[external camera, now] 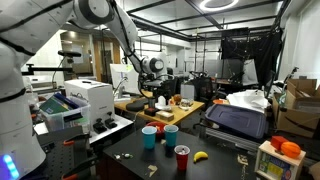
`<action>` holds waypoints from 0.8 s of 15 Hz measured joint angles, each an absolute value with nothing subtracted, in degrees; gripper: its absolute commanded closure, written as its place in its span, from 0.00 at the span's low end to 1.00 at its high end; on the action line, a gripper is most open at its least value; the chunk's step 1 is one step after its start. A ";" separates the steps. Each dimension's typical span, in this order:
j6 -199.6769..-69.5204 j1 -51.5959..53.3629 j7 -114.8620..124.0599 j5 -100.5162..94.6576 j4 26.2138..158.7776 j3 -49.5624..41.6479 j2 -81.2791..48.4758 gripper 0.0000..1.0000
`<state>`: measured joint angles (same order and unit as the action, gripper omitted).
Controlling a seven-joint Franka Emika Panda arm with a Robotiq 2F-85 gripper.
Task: Pick up the contents in the orange bowl and put them in the blue cup
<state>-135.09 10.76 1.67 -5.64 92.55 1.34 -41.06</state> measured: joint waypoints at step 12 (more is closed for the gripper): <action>-114.40 10.70 2.48 -0.69 63.76 3.84 -63.81 0.00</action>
<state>-114.40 10.70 2.48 -0.69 63.76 3.84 -63.81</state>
